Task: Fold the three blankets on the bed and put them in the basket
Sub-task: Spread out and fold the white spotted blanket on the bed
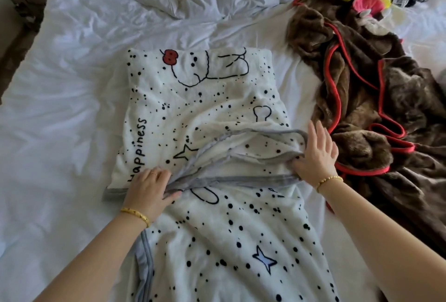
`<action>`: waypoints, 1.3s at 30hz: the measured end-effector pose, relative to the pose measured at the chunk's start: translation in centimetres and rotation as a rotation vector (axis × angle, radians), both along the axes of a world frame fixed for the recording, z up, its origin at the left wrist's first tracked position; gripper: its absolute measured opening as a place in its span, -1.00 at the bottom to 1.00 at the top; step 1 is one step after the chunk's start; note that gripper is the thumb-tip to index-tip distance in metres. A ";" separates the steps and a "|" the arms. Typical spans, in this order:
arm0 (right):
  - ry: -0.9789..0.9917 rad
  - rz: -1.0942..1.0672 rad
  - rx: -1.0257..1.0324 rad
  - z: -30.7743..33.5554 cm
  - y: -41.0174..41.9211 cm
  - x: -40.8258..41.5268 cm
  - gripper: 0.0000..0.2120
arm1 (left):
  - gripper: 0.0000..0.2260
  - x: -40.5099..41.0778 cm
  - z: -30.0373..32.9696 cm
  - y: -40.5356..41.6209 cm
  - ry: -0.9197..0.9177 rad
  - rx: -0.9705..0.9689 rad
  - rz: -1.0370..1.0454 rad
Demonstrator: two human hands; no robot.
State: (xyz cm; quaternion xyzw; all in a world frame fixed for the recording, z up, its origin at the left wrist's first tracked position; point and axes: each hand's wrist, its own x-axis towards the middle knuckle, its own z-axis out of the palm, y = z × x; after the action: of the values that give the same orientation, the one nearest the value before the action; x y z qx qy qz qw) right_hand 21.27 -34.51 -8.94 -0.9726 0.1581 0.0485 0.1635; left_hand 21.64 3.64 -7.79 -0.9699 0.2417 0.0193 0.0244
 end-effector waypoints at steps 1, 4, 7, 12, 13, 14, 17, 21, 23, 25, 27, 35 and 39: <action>0.026 -0.078 0.122 0.1 -0.1 0.9 -0.17 | -0.59 0.0 -0.1 -0.2 0.006 -0.012 0.020; 0.175 -0.060 0.180 0.8 -0.2 3.2 -0.37 | -0.60 0.5 -0.5 -1.7 0.085 -0.132 0.214; 0.051 0.061 -0.067 1.3 0.5 3.1 -0.78 | -0.76 1.2 -0.2 -3.3 0.166 -0.205 0.310; -0.293 0.351 -0.366 0.2 0.2 -2.0 -0.75 | -0.68 0.5 0.9 -2.7 -0.032 -0.101 0.083; -0.247 0.408 -0.404 -0.4 -0.3 -3.2 -0.70 | -0.65 0.1 0.8 -2.2 -0.032 -0.046 0.036; -0.186 0.433 -0.411 -0.9 -0.7 -4.3 -0.65 | -0.61 -0.4 0.4 -1.8 -0.015 0.005 -0.001; -0.052 0.467 -0.435 -1.6 -1.2 -5.8 -0.39 | -0.47 -1.3 -0.2 -1.0 0.058 0.120 -0.015; 0.000 0.565 -0.553 -1.3 0.6 -4.8 -0.20 | -0.37 -1.7 -1.2 -1.7 -0.003 0.206 0.130; 0.048 0.570 -0.534 -0.9 1.7 -3.7 -0.18 | -0.37 -0.7 -1.0 -2.0 0.053 0.255 0.217; 0.024 0.536 -0.530 -0.2 2.0 -2.6 -0.23 | -0.44 0.6 -0.6 -1.7 0.087 0.244 0.261; -0.073 0.509 -0.553 0.8 1.7 -2.0 -0.38 | -0.47 1.2 0.6 -1.1 0.017 0.145 0.199; 0.089 0.231 -0.304 -0.4 4.0 -6.6 -0.36 | -0.37 -5.4 -3.2 -0.8 0.084 0.047 0.527; -0.161 0.490 -0.183 -0.9 10.0 -10.1 -0.52 | -0.41 -7.8 -3.4 -3.8 0.098 -0.470 0.994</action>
State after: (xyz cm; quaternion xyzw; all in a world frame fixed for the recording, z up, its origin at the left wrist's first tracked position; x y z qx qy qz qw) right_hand 11.21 -24.56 -9.82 -0.9933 -0.0920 -0.0055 0.0704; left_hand 13.86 -0.12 -11.18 -0.9444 -0.2469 0.0193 -0.2161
